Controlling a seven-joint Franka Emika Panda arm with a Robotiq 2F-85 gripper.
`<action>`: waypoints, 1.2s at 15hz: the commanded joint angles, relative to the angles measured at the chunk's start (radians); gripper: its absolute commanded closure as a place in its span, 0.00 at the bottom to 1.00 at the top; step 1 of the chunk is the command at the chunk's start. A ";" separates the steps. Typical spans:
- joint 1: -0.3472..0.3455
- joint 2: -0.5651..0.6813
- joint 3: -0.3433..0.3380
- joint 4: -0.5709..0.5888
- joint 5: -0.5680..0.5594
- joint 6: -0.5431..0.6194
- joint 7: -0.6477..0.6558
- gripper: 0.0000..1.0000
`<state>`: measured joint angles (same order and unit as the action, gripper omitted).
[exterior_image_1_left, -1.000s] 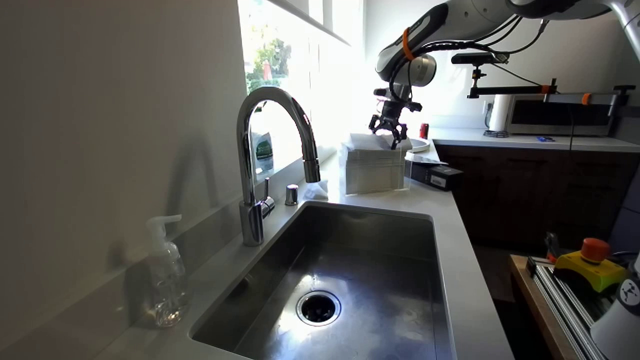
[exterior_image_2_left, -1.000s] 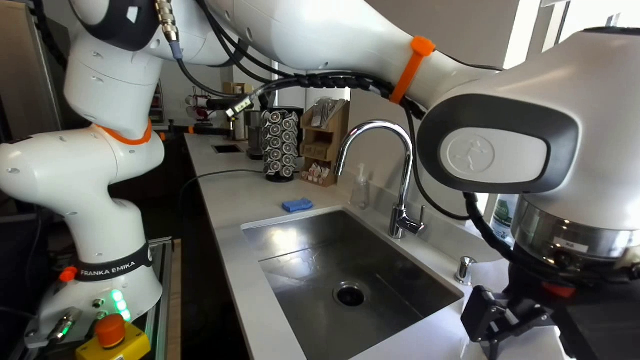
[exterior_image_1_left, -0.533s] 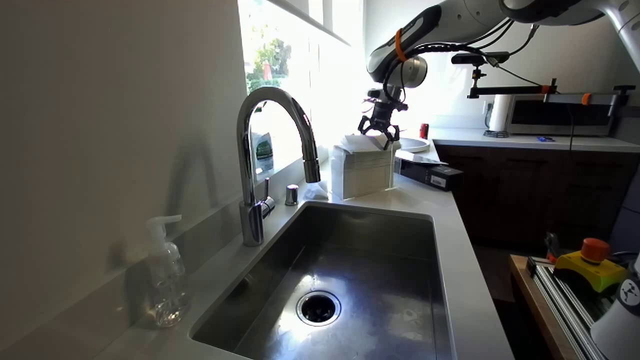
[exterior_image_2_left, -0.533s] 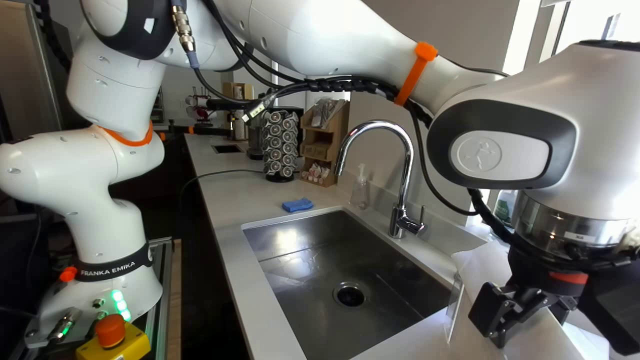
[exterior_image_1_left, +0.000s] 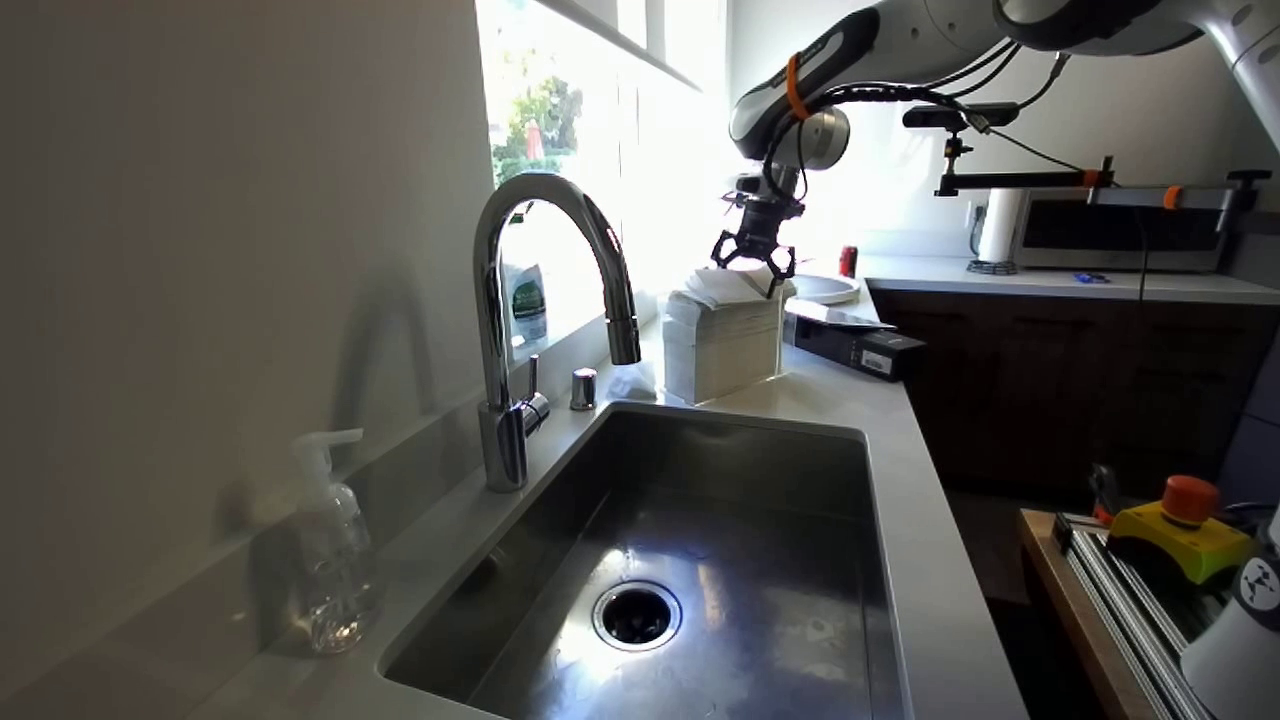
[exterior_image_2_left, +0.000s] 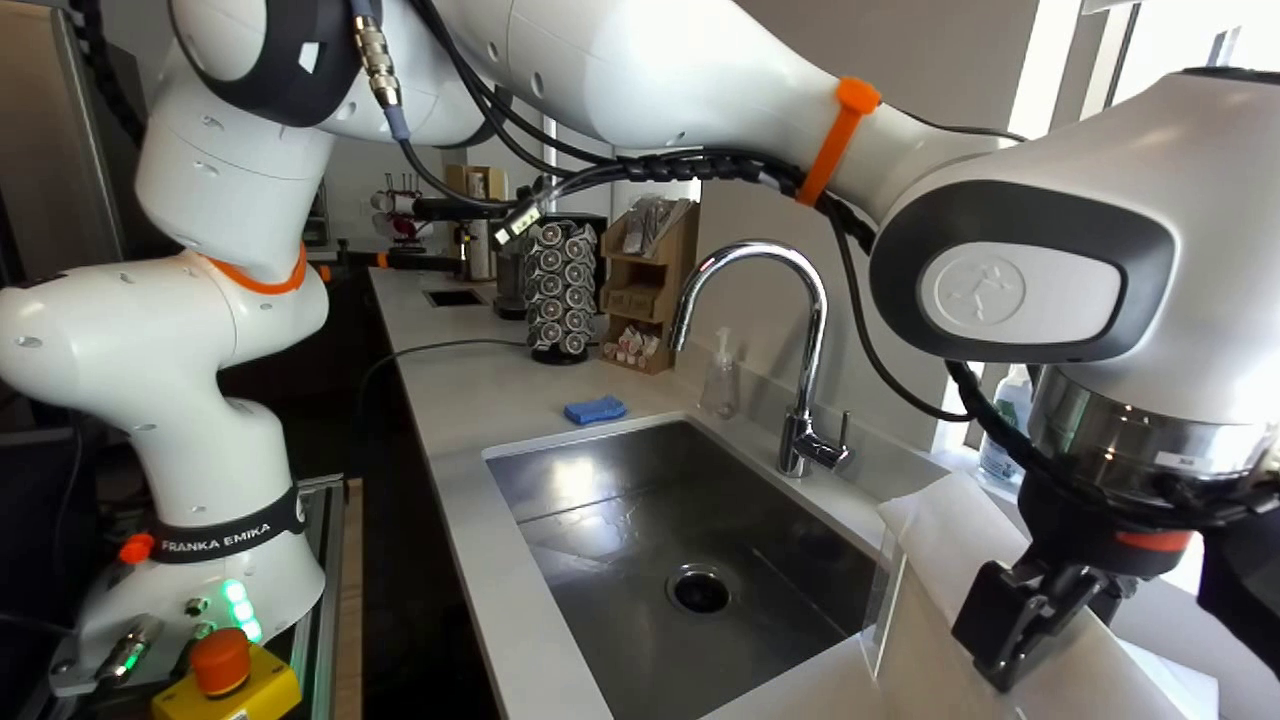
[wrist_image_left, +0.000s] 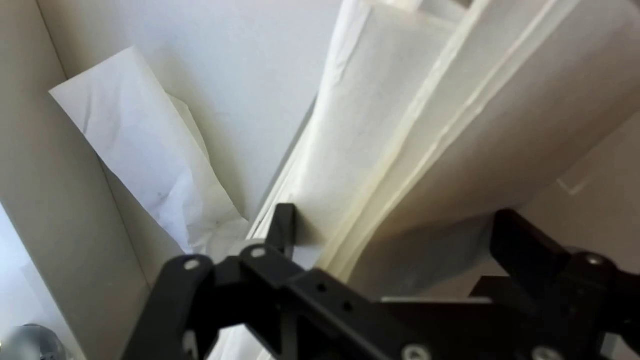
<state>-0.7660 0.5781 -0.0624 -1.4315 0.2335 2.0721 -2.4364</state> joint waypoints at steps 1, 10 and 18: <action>0.009 0.005 -0.013 0.010 0.008 -0.006 -0.003 0.00; 0.015 0.031 -0.016 0.030 -0.055 -0.049 -0.106 0.00; -0.101 0.061 0.196 0.097 -0.236 -0.047 -0.285 0.00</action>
<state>-0.7518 0.5980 -0.0667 -1.3921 0.1657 2.0339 -2.7225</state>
